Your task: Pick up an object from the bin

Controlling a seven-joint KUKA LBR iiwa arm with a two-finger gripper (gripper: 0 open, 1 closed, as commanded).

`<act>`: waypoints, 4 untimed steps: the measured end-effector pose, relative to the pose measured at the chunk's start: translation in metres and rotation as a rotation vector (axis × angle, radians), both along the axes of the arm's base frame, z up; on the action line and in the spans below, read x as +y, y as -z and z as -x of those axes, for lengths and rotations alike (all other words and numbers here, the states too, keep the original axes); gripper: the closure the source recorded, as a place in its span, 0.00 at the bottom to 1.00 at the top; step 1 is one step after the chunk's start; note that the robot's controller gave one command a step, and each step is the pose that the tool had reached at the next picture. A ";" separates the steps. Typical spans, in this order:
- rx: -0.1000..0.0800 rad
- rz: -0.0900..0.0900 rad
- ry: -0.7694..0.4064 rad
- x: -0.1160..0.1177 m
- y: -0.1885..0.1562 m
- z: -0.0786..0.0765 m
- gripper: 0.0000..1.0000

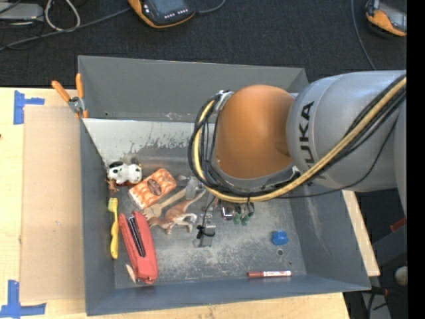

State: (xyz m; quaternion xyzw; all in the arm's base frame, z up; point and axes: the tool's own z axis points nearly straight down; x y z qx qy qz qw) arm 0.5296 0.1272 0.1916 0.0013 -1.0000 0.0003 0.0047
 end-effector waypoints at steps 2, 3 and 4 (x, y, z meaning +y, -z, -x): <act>-0.005 0.000 0.100 0.000 0.011 0.002 0.00; -0.014 -0.003 -0.049 -0.007 0.061 -0.054 0.00; -0.010 -0.004 -0.027 -0.026 0.113 -0.077 0.00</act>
Offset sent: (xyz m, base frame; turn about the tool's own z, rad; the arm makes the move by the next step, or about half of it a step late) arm -0.0042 0.0009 -0.0149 0.1296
